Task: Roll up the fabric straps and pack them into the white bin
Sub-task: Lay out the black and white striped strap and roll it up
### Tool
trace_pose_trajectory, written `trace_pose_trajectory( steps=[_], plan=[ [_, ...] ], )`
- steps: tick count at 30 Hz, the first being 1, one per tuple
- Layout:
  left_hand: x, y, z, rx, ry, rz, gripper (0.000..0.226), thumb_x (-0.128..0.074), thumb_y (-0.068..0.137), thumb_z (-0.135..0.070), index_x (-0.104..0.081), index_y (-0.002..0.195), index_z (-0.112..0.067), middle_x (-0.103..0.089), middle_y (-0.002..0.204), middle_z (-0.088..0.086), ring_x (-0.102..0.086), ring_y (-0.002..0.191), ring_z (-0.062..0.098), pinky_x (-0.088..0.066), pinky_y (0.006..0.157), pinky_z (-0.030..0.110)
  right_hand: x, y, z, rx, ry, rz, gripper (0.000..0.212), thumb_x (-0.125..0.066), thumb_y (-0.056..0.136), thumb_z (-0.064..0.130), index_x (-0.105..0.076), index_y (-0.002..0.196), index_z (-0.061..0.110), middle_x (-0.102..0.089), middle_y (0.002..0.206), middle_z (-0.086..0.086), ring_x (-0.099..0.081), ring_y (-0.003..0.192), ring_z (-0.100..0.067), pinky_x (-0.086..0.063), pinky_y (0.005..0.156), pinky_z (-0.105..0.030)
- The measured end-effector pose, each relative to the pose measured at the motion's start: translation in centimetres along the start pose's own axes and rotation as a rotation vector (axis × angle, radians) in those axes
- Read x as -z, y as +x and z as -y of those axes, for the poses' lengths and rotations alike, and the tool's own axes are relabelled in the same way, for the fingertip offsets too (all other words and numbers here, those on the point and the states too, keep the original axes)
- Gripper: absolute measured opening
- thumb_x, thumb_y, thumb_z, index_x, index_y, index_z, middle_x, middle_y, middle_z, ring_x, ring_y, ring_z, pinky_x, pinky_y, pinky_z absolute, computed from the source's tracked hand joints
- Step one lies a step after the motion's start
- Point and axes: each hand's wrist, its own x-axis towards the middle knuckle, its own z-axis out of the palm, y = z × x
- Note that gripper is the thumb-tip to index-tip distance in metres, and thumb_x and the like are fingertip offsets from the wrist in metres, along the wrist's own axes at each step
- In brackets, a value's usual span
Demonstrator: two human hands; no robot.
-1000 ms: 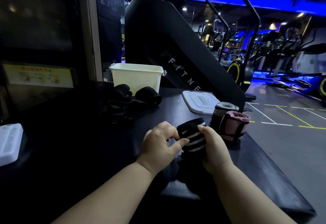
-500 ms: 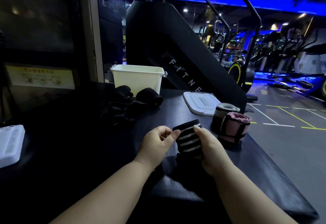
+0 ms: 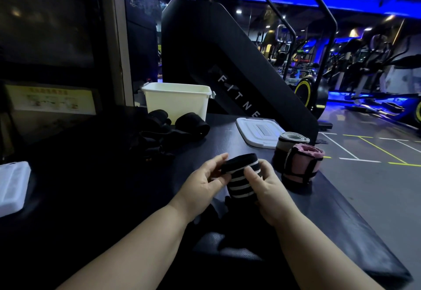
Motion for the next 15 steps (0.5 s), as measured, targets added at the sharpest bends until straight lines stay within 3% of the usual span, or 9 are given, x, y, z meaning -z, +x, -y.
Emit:
trace_pose_trajectory(
  steps=[4,7,10,12,15],
  plan=[
    [0.35,0.07,0.11,0.014,0.013,0.047,0.044,-0.064,0.092,-0.012,-0.057,0.133,-0.024,-0.067,0.123,-0.007,-0.059,0.117,0.003,-0.043,0.104,0.024,0.32,-0.01,-0.09,0.038,0.021,-0.016,0.031,-0.068,0.074,0.028,-0.053,0.097,0.013,-0.062,0.071,-0.006,-0.061,0.059,-0.018,-0.052,0.052,-0.033],
    [0.21,-0.11,0.09,0.004,-0.025,0.074,0.039,-0.060,0.093,-0.005,-0.058,0.131,-0.014,-0.068,0.122,-0.003,-0.060,0.117,0.005,-0.045,0.102,0.021,0.50,-0.05,-0.13,0.055,0.008,-0.011,0.029,-0.068,0.074,0.028,-0.055,0.096,0.014,-0.062,0.069,-0.004,-0.061,0.057,-0.017,-0.049,0.049,-0.030],
    [0.12,-0.27,-0.23,0.002,-0.050,0.042,0.034,-0.064,0.091,-0.008,-0.061,0.124,-0.017,-0.070,0.116,-0.003,-0.063,0.111,0.006,-0.048,0.096,0.020,0.66,0.04,-0.34,0.071,-0.042,0.005,0.040,-0.076,0.067,0.037,-0.059,0.097,0.018,-0.065,0.075,-0.004,-0.063,0.066,-0.018,-0.053,0.058,-0.033],
    [0.16,-0.27,-0.32,-0.004,-0.010,-0.004,0.033,-0.073,0.085,-0.021,-0.062,0.117,-0.023,-0.070,0.112,-0.004,-0.064,0.106,0.007,-0.050,0.094,0.022,0.59,0.10,-0.58,0.081,-0.105,0.027,0.048,-0.075,0.063,0.043,-0.060,0.101,0.019,-0.067,0.084,-0.005,-0.064,0.077,-0.019,-0.053,0.070,-0.035],
    [0.23,-0.30,-0.20,-0.013,0.043,-0.034,0.044,-0.072,0.075,-0.038,-0.060,0.117,-0.029,-0.068,0.112,-0.006,-0.064,0.105,0.005,-0.051,0.093,0.023,0.38,0.07,-0.62,0.063,-0.162,0.063,0.056,-0.074,0.062,0.045,-0.058,0.109,0.020,-0.068,0.093,-0.005,-0.066,0.083,-0.017,-0.052,0.075,-0.033]
  ],
)
